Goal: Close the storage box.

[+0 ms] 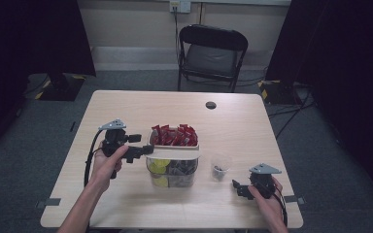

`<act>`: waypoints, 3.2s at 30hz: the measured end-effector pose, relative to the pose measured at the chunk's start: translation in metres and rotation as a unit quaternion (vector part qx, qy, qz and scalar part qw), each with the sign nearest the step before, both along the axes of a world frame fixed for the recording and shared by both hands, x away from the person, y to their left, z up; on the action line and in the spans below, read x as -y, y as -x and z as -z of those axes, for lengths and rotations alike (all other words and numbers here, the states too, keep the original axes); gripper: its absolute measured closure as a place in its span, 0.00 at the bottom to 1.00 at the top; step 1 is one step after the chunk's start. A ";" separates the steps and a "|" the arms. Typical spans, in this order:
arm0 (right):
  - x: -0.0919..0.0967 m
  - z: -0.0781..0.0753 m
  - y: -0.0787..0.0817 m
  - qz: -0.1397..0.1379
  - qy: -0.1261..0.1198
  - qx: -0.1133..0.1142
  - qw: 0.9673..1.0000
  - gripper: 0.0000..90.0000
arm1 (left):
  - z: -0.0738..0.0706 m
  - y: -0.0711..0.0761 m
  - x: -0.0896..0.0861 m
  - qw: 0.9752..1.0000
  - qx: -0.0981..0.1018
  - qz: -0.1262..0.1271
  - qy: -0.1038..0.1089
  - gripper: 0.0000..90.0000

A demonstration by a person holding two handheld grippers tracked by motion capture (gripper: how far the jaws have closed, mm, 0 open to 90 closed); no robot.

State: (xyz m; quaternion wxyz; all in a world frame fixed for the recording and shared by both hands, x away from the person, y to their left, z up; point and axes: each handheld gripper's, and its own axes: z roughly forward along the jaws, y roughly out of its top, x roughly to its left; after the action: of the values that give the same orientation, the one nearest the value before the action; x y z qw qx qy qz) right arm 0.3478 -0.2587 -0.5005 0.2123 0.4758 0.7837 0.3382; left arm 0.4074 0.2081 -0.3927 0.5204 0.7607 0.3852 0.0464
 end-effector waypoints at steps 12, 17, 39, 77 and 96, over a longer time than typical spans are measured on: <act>0.000 0.000 0.000 0.000 0.000 0.000 1.000 0.12 | 0.007 0.004 0.003 1.000 -0.003 0.015 -0.015 0.18; 0.000 0.000 0.000 0.000 0.000 0.000 1.000 0.12 | 0.012 0.004 0.007 1.000 -0.009 0.017 -0.021 0.18; 0.000 0.000 0.000 0.000 0.000 0.000 1.000 0.12 | 0.017 0.008 0.017 0.999 -0.005 0.028 -0.034 0.17; 0.000 0.000 0.000 -0.001 0.000 -0.001 1.000 0.12 | 0.027 0.023 -0.061 0.995 -0.008 -0.065 -0.078 0.18; 0.000 0.000 0.000 -0.001 0.000 -0.001 1.000 0.12 | 0.059 0.040 -0.085 0.987 -0.043 -0.099 -0.123 0.18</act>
State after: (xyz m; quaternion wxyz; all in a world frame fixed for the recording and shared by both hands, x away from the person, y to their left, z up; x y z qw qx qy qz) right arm 0.3479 -0.2587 -0.5005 0.2113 0.4753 0.7843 0.3380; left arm 0.3671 0.2933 -0.4512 0.3988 0.7782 0.4719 0.1123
